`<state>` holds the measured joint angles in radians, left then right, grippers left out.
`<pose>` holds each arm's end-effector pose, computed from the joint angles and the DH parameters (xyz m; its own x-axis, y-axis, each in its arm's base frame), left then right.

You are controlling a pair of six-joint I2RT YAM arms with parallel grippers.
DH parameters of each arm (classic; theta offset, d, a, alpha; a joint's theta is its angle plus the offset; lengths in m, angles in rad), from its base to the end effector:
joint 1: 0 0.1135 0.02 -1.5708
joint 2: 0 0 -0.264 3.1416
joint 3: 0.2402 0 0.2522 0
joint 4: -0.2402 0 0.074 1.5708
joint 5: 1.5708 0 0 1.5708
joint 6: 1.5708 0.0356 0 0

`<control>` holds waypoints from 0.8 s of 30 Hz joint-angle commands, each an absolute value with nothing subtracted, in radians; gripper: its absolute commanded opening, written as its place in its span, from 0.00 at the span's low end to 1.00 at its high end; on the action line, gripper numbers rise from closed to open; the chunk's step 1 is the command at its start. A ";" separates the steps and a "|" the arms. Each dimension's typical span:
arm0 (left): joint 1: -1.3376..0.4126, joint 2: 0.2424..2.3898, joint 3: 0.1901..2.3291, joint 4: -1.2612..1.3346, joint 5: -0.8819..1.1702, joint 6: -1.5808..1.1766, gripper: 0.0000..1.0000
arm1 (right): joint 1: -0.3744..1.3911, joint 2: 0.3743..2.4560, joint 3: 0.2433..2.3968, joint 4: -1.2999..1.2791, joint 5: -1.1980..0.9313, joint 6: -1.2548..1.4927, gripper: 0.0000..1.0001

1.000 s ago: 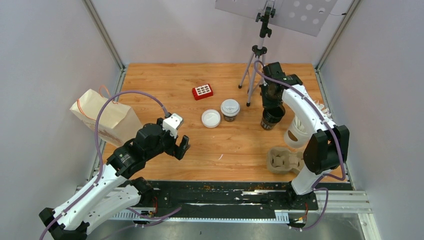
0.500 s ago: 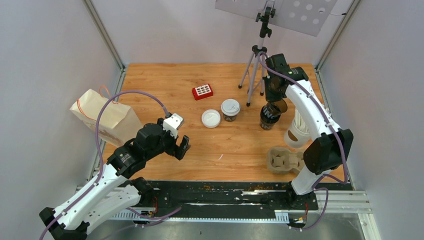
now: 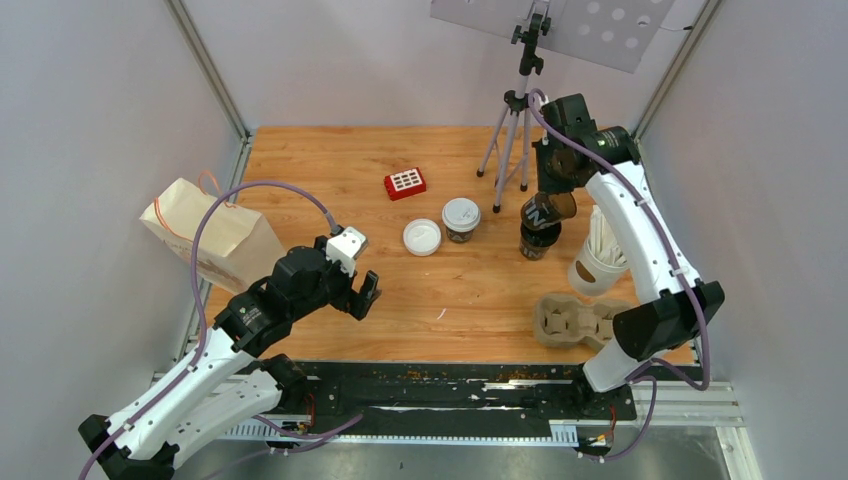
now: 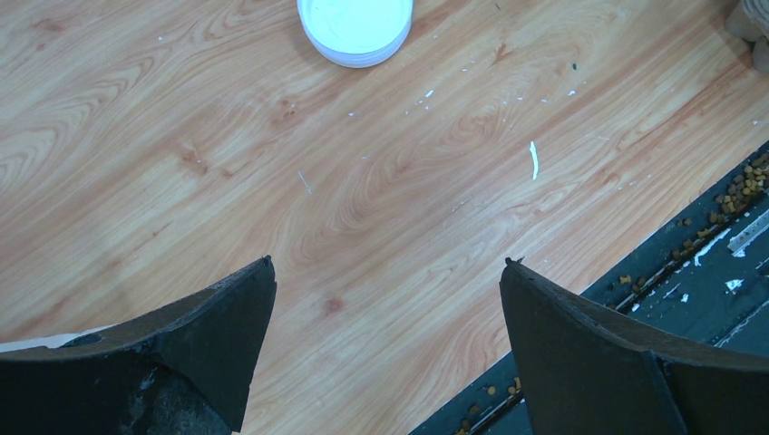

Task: Pack the takeout coffee

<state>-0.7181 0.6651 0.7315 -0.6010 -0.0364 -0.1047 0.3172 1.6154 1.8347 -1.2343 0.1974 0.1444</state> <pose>0.1115 -0.0957 0.2967 -0.4478 0.2526 -0.8577 0.5904 0.8040 -0.0715 0.3017 0.0917 0.3966 -0.8286 -0.1235 -0.5461 -0.0892 0.9920 -0.0889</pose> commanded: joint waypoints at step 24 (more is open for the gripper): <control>-0.715 0.444 0.999 -0.711 -0.366 -0.202 1.00 | 0.929 1.524 1.513 -1.043 0.358 0.206 0.00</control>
<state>-0.7181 0.4721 0.9100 -0.6971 -0.3027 -0.1642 0.8413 1.4780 1.5543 -1.1561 0.3008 0.1642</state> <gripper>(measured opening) 1.000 0.009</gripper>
